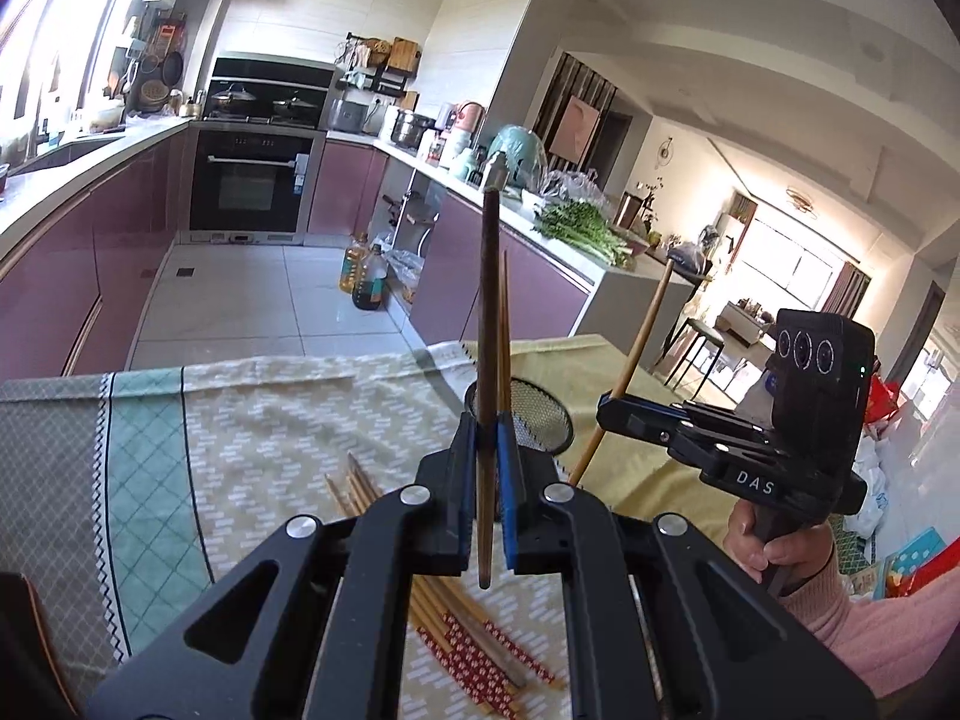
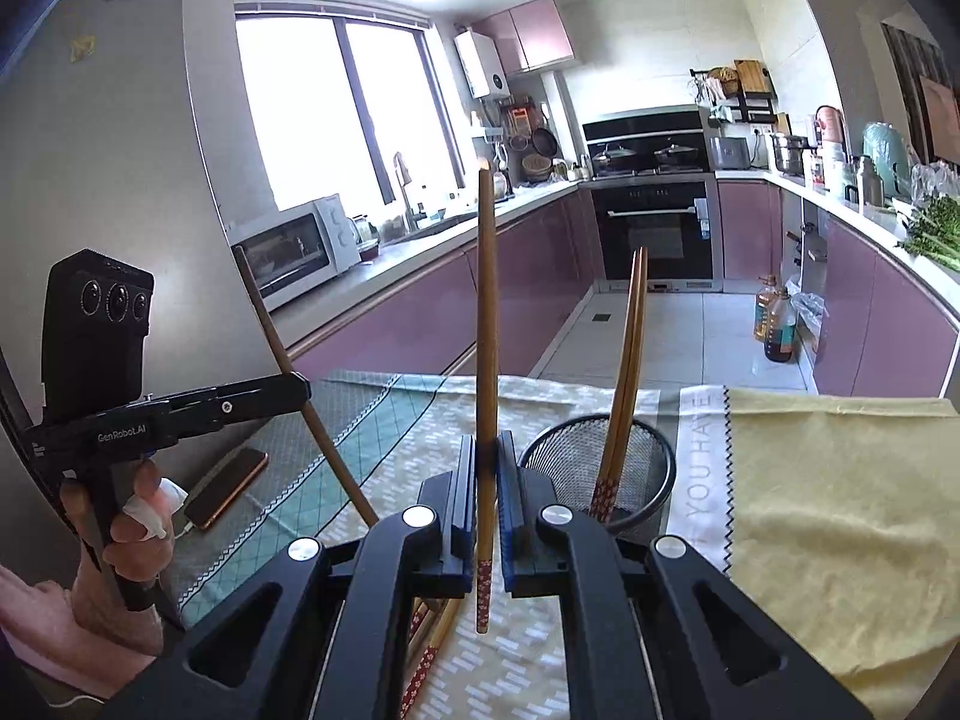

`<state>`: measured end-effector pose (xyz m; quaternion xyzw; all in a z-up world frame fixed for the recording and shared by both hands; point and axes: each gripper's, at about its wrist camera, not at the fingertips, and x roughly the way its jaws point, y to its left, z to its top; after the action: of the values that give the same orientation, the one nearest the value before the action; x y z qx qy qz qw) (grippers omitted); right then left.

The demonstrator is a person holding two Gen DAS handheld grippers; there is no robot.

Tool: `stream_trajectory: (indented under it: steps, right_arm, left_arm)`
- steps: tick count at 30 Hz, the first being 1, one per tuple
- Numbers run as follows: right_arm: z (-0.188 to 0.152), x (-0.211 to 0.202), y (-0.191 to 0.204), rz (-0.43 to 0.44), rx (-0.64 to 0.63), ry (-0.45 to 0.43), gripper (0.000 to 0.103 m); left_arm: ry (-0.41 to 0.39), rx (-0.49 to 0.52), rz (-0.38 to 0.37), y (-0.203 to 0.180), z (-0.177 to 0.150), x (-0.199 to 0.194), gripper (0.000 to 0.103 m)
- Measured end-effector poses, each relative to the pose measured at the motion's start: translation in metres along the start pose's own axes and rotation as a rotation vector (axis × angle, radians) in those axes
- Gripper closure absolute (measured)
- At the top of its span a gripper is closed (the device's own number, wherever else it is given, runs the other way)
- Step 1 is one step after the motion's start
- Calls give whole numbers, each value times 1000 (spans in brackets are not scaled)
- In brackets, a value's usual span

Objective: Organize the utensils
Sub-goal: 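Raise the left gripper's chopstick upright over the cup while the right gripper carries its own, then lower and open the left gripper into the cup while the right gripper releases its chopstick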

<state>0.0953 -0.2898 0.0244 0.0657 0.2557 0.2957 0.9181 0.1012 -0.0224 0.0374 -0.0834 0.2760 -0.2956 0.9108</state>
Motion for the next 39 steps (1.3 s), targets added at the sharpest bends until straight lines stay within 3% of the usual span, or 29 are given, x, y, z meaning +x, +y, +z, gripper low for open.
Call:
stream_trajectory:
  steps: [13,24,33,39]
  right_arm:
    - [38,-26,-3,-23,-54,-95,98]
    - [58,-23,-11,-59,-60,-139,98]
    - [50,2,-23,-103,-40,-67,98]
    - [41,23,-34,-122,-10,23,98]
  left_arm:
    - [-72,34,-37,-16,51,10,96]
    - [-104,76,-36,-35,81,21,96]
    - [-27,145,25,-44,73,53,96]
    - [76,168,27,-38,58,85,96]
